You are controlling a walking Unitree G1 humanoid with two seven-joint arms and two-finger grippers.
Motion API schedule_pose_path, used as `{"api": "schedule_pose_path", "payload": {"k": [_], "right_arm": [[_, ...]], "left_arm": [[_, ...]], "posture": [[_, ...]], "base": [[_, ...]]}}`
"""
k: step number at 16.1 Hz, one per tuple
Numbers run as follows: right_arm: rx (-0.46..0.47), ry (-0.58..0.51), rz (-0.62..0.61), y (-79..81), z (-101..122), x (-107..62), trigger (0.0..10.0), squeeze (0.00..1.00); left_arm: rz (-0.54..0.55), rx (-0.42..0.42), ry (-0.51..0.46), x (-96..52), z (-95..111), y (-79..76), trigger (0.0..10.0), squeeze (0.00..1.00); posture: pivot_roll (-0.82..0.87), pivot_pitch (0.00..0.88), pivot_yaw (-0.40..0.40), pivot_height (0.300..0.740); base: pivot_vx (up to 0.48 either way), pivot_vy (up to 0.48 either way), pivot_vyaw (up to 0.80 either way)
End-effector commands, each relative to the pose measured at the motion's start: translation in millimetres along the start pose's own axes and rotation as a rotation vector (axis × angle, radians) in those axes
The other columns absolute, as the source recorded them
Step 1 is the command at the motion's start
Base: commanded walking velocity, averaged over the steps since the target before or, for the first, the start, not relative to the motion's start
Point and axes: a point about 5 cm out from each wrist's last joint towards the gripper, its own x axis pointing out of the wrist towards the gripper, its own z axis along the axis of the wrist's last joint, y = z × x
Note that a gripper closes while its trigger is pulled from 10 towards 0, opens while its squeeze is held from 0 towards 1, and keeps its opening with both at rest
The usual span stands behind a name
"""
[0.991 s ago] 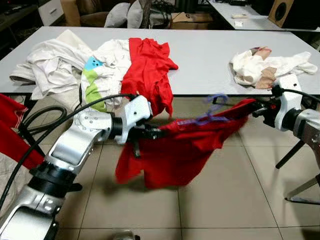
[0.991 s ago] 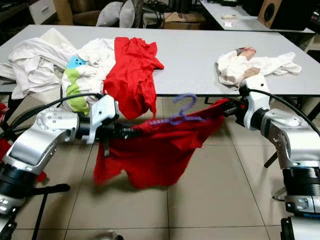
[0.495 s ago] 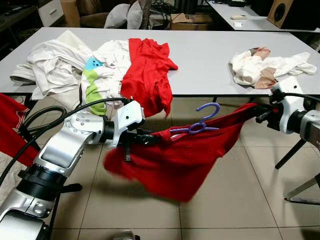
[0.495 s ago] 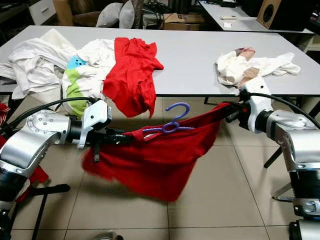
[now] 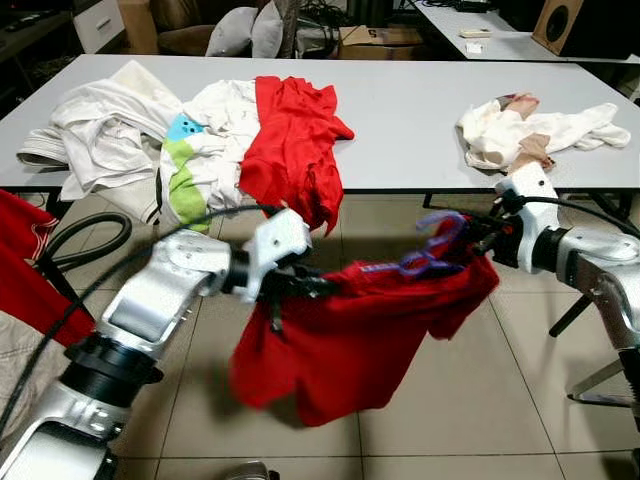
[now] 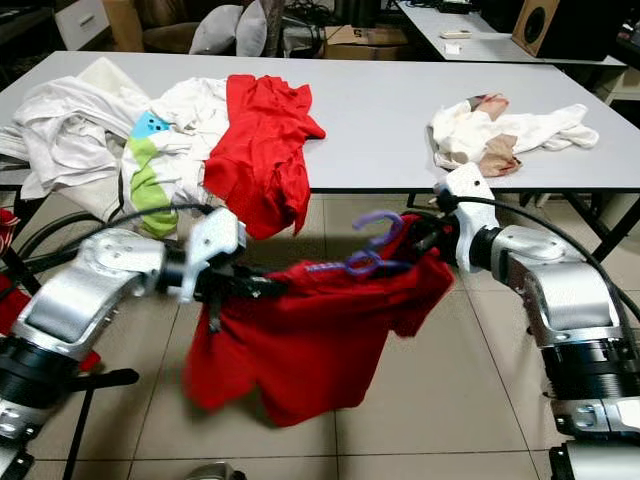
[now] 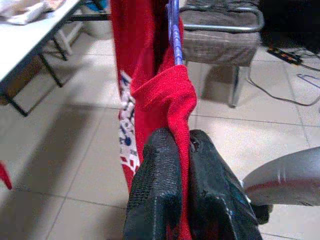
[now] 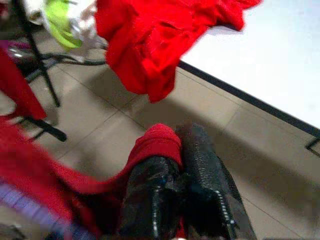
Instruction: Hang hanger
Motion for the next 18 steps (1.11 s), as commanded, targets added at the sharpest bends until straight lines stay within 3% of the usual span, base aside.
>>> {"api": "schedule_pose_path", "payload": {"k": [1, 6, 11, 14, 16, 17, 18], "right_arm": [[-0.010, -0.041, 0.019, -0.9, 12, -6.4, 10.0, 1.00], [-0.043, 0.017, 0.234, 2.2, 17, -31.3, 10.0, 1.00], [-0.067, -0.005, 0.456, 7.0, 25, -58.4, 10.0, 1.00], [-0.185, -0.027, 0.527, 11.6, 30, -66.5, 10.0, 1.00], [-0.255, -0.012, 0.500, 10.0, 31, -64.5, 10.0, 1.00], [-0.312, -0.016, 0.483, 10.7, 32, -58.3, 10.0, 0.00], [-0.345, -0.023, 0.489, 13.4, 33, -53.2, 10.0, 0.00]], "left_arm": [[0.022, 0.000, -0.023, -5.5, 6, 5.3, 0.0, 0.00], [0.025, -0.053, 0.011, -9.8, -5, 5.4, 0.0, 0.00], [0.010, -0.080, 0.004, -8.9, -8, 2.9, 0.0, 0.00], [-0.002, -0.092, -0.059, -13.1, -2, 3.5, 0.0, 0.00], [-0.014, -0.083, -0.076, -14.1, 0, 3.2, 0.0, 0.00], [-0.032, -0.071, -0.096, -12.8, 4, 1.7, 0.0, 0.00], [-0.047, -0.062, -0.105, -11.1, 7, 0.2, 0.0, 0.00]], "posture": [[-0.04, 0.000, -0.023, 0.740], [-0.04, 0.000, -0.024, 0.740], [-0.04, 0.000, -0.033, 0.740], [-0.05, 0.000, -0.037, 0.740], [-0.05, 0.000, -0.036, 0.740], [-0.05, 0.000, -0.035, 0.740], [-0.05, 0.000, -0.035, 0.740]], "base": [[0.000, 0.000, 0.00], [0.000, 0.000, 0.00], [0.000, 0.000, 0.00], [0.000, 0.000, 0.00], [0.000, 0.000, 0.00], [0.000, 0.000, 0.00], [0.000, 0.000, 0.00]]}}
